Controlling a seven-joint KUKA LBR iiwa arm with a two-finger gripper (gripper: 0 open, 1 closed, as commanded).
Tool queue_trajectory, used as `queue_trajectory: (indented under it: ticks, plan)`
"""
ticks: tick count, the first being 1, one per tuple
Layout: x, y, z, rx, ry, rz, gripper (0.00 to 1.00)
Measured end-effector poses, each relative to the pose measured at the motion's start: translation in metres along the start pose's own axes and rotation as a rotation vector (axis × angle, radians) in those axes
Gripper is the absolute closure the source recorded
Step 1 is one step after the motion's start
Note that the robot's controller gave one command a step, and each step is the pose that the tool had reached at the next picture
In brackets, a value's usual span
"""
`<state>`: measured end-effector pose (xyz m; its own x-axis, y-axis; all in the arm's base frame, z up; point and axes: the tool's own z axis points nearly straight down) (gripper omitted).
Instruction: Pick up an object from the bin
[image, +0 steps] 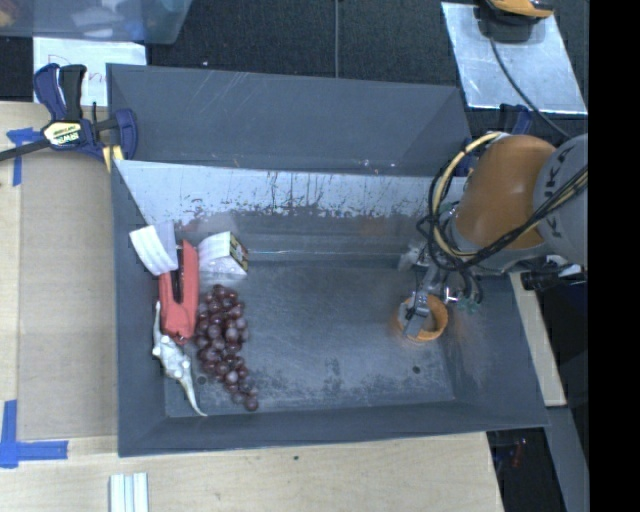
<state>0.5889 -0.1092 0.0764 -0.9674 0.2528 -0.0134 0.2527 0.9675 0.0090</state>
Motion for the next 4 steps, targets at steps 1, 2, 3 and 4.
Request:
queue_trajectory:
  ticks: [1,2,3,4]
  plan:
    - [-0.017,-0.014,-0.029,0.002,-0.004,-0.074,0.00]
    - [-0.028,-0.025,-0.040,0.000,-0.007,-0.176,0.00]
    - [0.007,-0.039,-0.018,0.000,-0.012,-0.033,0.00]
    - [0.030,-0.027,-0.007,0.001,-0.016,-0.102,0.00]
